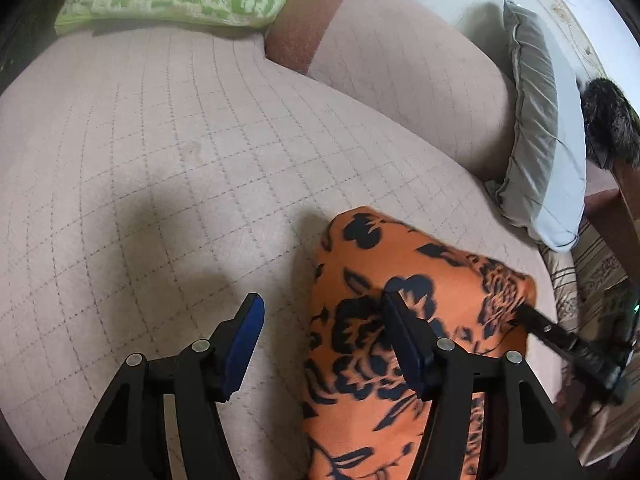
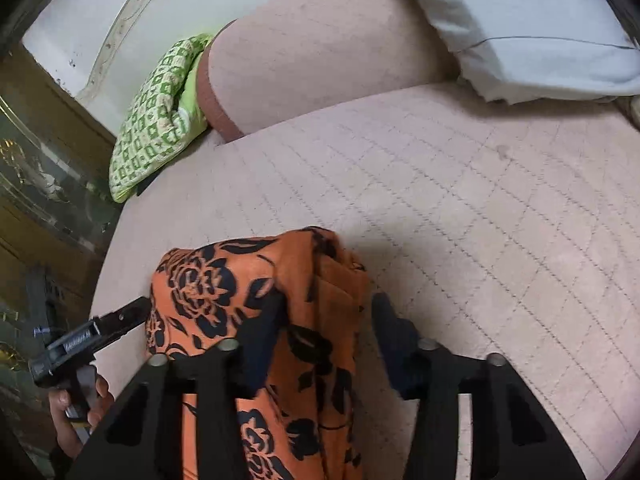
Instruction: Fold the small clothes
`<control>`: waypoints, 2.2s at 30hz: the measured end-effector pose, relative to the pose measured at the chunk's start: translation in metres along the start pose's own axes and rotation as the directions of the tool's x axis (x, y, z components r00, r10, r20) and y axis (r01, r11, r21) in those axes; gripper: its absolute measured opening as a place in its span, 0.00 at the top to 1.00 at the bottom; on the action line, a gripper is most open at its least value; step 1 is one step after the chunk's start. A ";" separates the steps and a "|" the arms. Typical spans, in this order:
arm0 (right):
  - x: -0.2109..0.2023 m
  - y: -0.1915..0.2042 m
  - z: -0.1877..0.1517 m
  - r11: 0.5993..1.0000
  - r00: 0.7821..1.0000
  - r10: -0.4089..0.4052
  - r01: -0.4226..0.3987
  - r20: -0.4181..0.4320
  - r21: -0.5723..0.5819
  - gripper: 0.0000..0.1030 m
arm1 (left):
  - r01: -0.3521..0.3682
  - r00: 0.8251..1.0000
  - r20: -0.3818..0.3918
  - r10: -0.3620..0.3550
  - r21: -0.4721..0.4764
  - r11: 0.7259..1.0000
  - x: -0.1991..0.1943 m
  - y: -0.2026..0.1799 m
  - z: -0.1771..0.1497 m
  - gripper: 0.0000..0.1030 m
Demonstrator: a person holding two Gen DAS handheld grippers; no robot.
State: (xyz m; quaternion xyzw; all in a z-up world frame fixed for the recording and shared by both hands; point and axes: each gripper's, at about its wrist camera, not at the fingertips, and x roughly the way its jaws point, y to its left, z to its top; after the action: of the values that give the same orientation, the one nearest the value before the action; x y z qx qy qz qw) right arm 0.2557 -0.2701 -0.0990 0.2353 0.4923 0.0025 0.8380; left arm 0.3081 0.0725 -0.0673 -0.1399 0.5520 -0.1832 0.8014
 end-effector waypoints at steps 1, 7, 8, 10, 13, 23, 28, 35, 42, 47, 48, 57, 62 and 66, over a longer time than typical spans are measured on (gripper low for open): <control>0.000 0.001 -0.001 1.000 1.000 0.008 -0.008 0.000 -0.007 0.58 | 0.018 1.000 -0.011 -0.018 0.005 1.000 0.003 -0.003 0.003 0.41; 0.016 -0.005 -0.006 0.999 0.999 -0.047 0.047 -0.022 -0.026 0.80 | 0.122 0.991 -0.047 -0.123 -0.024 0.992 0.036 0.000 -0.001 0.48; 0.019 -0.008 -0.006 0.999 0.999 -0.030 0.030 -0.033 -0.011 0.82 | 0.128 0.990 -0.049 -0.129 -0.025 0.991 0.038 0.002 0.003 0.52; 0.017 -0.010 -0.005 1.000 0.999 -0.012 0.012 -0.037 -0.005 0.87 | 0.150 0.987 -0.048 -0.152 -0.042 0.988 0.035 0.005 0.009 0.64; -0.003 -0.003 -0.002 1.000 1.000 0.011 -0.010 0.016 -0.016 0.89 | 0.158 0.987 -0.005 -0.158 -0.016 0.987 0.021 0.003 0.008 0.79; 0.010 -0.010 -0.008 0.999 0.998 -0.051 0.051 -0.033 0.010 0.66 | -0.005 1.000 -0.013 0.005 0.011 1.000 0.022 0.004 -0.006 0.52; -0.013 0.000 -0.017 1.000 0.999 -0.016 0.017 -0.041 0.006 0.39 | 0.010 0.997 -0.069 -0.014 -0.053 0.999 0.002 0.011 -0.022 0.50; -0.028 0.003 -0.073 0.992 0.988 -0.118 0.122 -0.098 0.042 0.57 | 0.028 0.992 -0.122 -0.035 -0.055 0.998 -0.006 0.016 -0.086 0.50; -0.033 0.002 -0.083 0.995 0.991 -0.065 0.073 -0.115 0.070 0.89 | 0.138 0.978 -0.140 -0.155 -0.123 0.983 0.005 0.025 -0.087 0.83; -0.034 0.001 -0.084 0.983 0.977 -0.183 0.185 -0.110 0.015 0.95 | 0.122 0.983 -0.129 -0.132 -0.081 0.989 -0.001 0.026 -0.089 0.85; -0.021 -0.006 -0.087 0.977 0.968 -0.205 0.210 -0.143 0.021 0.95 | 0.092 0.983 -0.153 -0.101 -0.066 0.994 0.007 0.025 -0.092 0.85; -0.058 0.003 -0.086 0.991 0.990 -0.126 0.128 -0.056 0.033 0.39 | -0.051 0.995 -0.076 0.059 0.104 0.993 -0.012 -0.002 -0.106 0.52; -0.067 0.014 -0.128 0.995 0.993 -0.100 0.102 -0.068 0.020 0.39 | -0.049 0.997 -0.052 0.055 0.121 0.991 -0.025 -0.006 -0.148 0.52; -0.043 0.018 -0.147 0.985 0.975 -0.169 0.166 -0.143 -0.039 0.72 | -0.099 0.994 -0.042 0.105 0.128 0.987 -0.023 -0.008 -0.161 0.51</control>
State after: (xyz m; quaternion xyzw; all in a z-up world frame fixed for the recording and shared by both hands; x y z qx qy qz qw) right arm 0.1160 -0.2065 -0.1163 0.1809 0.5703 -0.0444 0.8000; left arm 0.1490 0.0723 -0.1015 -0.0562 0.5652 -0.1796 0.8032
